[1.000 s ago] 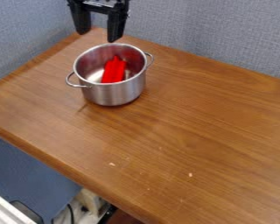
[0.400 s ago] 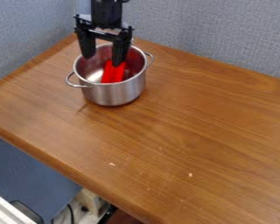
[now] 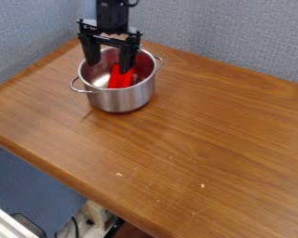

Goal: Move the red object from the metal pot to the table

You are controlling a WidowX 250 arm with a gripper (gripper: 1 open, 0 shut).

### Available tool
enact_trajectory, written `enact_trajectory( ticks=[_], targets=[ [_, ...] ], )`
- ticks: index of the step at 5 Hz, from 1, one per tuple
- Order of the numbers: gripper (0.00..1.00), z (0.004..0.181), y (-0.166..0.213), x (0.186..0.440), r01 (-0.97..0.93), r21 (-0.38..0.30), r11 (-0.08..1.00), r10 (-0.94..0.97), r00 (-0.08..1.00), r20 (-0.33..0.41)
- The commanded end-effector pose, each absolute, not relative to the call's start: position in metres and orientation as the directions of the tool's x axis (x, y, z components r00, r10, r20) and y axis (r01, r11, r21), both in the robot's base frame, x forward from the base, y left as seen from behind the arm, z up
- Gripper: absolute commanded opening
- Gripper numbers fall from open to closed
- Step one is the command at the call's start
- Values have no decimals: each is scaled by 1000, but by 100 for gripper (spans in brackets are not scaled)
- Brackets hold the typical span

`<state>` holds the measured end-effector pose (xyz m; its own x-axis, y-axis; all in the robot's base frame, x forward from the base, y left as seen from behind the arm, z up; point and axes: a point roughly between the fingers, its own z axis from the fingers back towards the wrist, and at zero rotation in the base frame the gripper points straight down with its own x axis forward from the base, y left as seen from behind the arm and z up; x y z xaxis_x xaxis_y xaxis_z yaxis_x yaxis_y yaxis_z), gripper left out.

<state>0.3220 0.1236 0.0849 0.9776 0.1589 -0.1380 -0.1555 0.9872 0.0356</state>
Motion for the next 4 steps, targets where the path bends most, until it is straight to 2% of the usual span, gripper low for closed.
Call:
enact_trajectory(
  ticks=[1,2,4],
  targets=[
    [100,99,134,320,-230,45,972,234,967,-104],
    [100,98,142,318,-300,42,953,303,946,-114],
    [100,85,133,316,-376,28,926,377,918,-124]
  ],
)
